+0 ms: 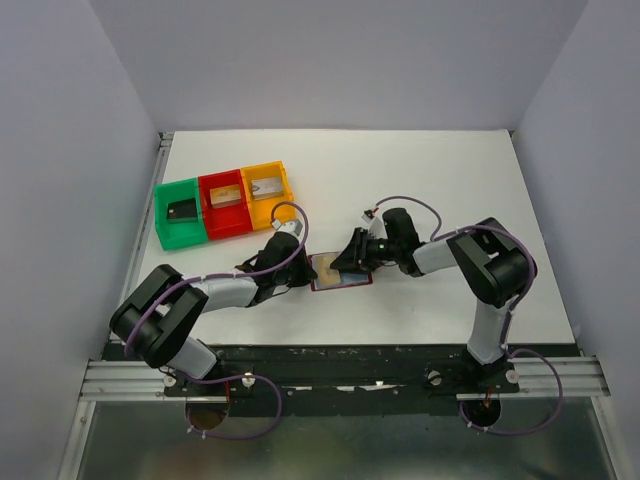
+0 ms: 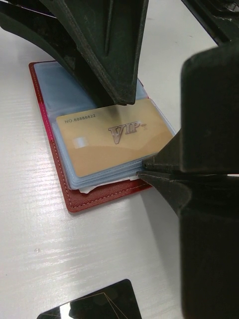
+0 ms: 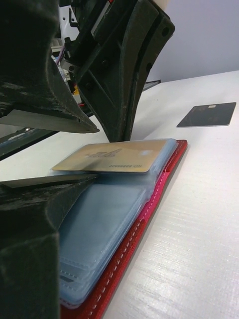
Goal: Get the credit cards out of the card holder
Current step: Remove the credit card from the card holder.
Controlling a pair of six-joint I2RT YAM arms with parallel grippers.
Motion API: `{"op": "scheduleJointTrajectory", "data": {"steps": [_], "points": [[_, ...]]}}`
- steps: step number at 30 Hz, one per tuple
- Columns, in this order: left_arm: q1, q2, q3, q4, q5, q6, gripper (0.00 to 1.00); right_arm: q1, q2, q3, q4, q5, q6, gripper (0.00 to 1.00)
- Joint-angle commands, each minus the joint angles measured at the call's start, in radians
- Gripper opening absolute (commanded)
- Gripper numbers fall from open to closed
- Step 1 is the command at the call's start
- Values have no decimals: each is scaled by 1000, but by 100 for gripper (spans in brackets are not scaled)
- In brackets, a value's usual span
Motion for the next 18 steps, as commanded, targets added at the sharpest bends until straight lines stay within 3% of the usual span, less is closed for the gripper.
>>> {"op": "scheduleJointTrajectory", "data": {"steps": [1,11,18], "points": [[-18,20,-14,-16,9,3,0,29,35,2,100,-123,42,45],[-20,42,0,-16,14,3,0,37,17,31,-20,-143,-49,41],[-23,59,14,-8,26,1,0,51,28,43,-17,-176,-53,41]]}}
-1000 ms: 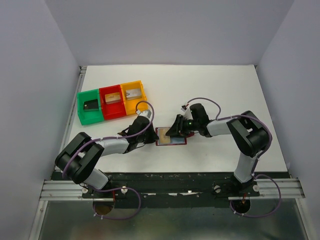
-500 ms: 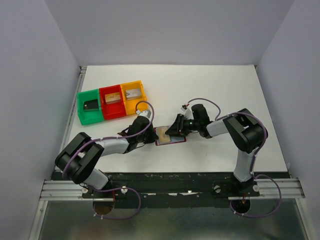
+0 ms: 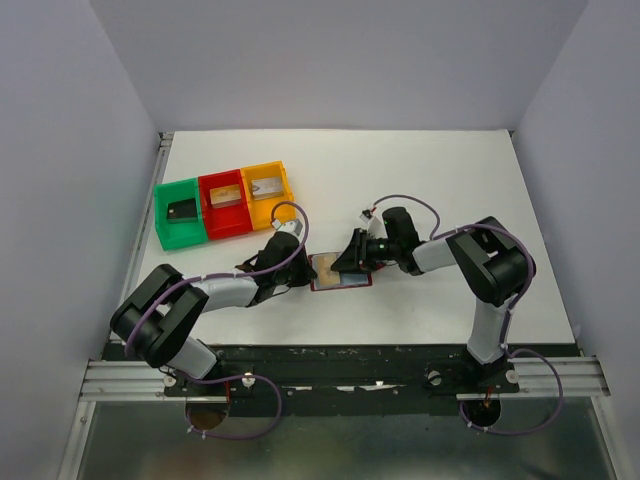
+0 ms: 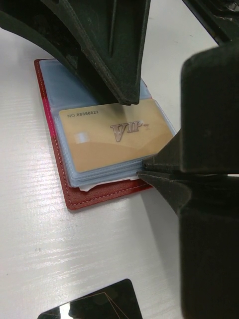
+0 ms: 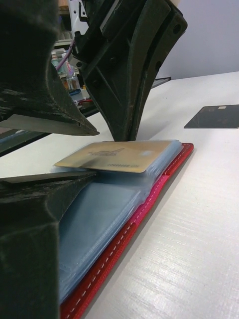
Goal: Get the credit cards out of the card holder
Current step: Remove the credit card from the card holder.
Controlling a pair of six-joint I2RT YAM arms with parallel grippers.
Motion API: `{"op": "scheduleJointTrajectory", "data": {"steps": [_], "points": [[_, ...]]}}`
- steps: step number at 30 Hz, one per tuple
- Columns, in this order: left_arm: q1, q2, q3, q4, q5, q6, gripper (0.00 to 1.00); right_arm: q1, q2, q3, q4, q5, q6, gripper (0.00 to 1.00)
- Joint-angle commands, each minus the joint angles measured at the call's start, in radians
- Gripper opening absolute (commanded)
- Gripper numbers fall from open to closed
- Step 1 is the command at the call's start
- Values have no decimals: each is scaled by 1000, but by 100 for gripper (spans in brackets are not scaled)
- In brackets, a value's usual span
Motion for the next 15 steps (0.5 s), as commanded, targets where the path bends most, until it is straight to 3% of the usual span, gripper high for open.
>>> {"op": "scheduleJointTrajectory", "data": {"steps": [1,15], "points": [[-24,58,13,-6,31,2,0,58,12,31,-9,-125,-3,42],[-32,56,21,-20,25,5,0,63,-1,21,-12,-125,-3,36]]}}
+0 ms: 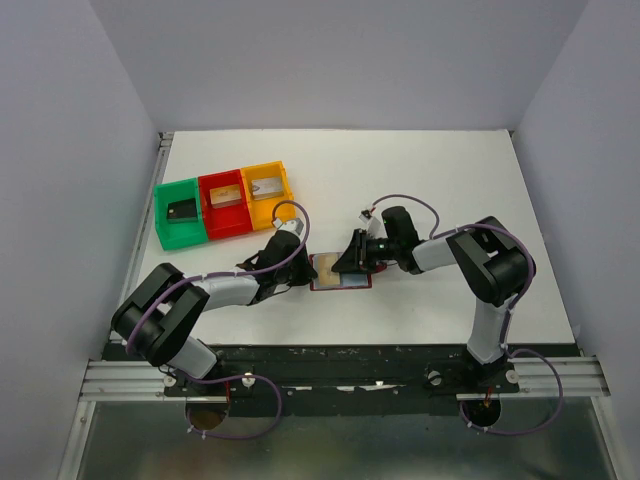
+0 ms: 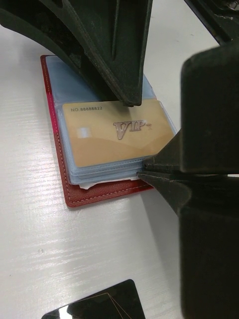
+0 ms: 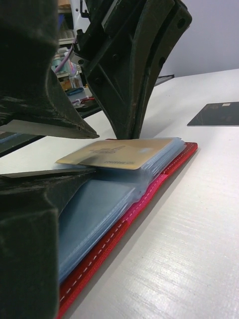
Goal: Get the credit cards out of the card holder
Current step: Remove the credit card from the card holder.
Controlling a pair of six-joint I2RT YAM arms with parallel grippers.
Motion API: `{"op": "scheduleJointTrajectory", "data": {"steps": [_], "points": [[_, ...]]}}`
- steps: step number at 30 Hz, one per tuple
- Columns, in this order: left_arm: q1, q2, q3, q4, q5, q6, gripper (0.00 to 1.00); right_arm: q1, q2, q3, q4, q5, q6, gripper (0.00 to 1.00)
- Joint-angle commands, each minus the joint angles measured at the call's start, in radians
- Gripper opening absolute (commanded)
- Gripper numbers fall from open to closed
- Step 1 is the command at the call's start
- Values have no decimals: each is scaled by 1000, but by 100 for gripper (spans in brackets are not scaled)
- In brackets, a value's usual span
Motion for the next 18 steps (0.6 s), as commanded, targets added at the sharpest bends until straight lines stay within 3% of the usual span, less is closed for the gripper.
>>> {"op": "scheduleJointTrajectory", "data": {"steps": [1,18], "points": [[-33,43,3,-7,22,-3,0,64,-8,5,17,-111,18,35],[-30,3,-26,-59,-43,-13,0,27,-91,-69,-10,-66,1,34]]}}
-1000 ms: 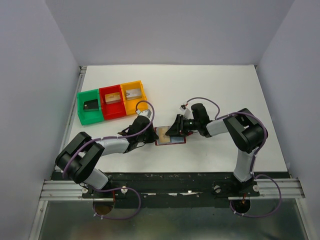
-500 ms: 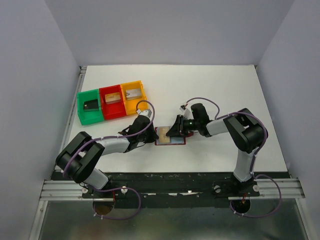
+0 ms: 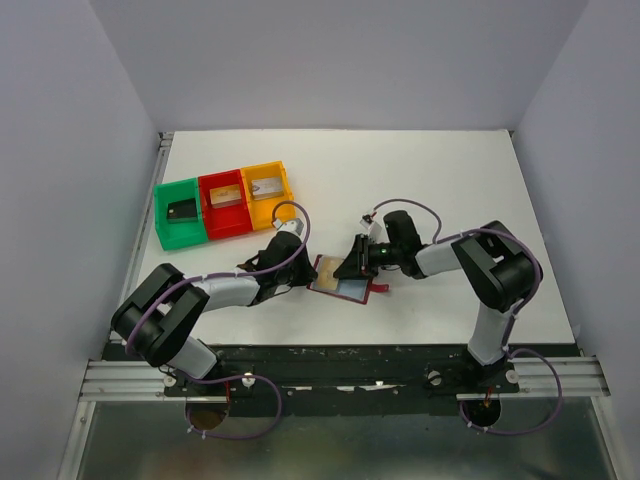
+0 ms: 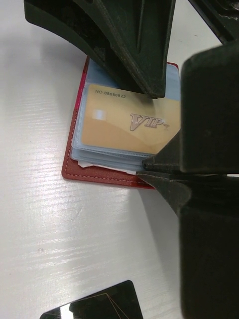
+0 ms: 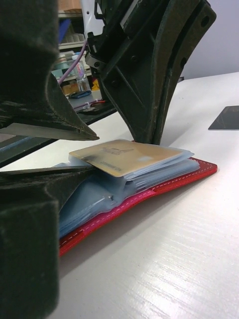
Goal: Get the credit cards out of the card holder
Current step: Remove the credit card from the card holder.
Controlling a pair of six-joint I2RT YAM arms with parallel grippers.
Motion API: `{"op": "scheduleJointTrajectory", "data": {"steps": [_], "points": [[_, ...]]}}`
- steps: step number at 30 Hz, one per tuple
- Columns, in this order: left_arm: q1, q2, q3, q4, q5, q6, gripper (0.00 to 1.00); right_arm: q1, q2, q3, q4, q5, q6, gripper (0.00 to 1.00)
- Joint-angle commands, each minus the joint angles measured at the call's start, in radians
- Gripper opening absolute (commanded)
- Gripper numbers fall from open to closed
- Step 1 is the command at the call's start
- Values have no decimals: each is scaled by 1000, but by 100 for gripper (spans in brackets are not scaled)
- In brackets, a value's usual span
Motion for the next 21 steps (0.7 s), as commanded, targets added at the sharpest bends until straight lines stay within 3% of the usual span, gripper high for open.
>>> {"op": "scheduleJointTrajectory", "data": {"steps": [1,7,13,21], "points": [[-15,6,-25,-61,-18,-9,0,19,-43,-16,3,-53,-1,34],[-15,-37,-19,-107,-59,-9,0,10,-45,-6,-37,-24,-8,34],[-15,-119,-26,-148,-99,-1,15,9,-45,50,-188,24,-100,35],[-15,-178,-37,-162,-127,-7,20,10,-39,101,-264,27,-136,37]]}}
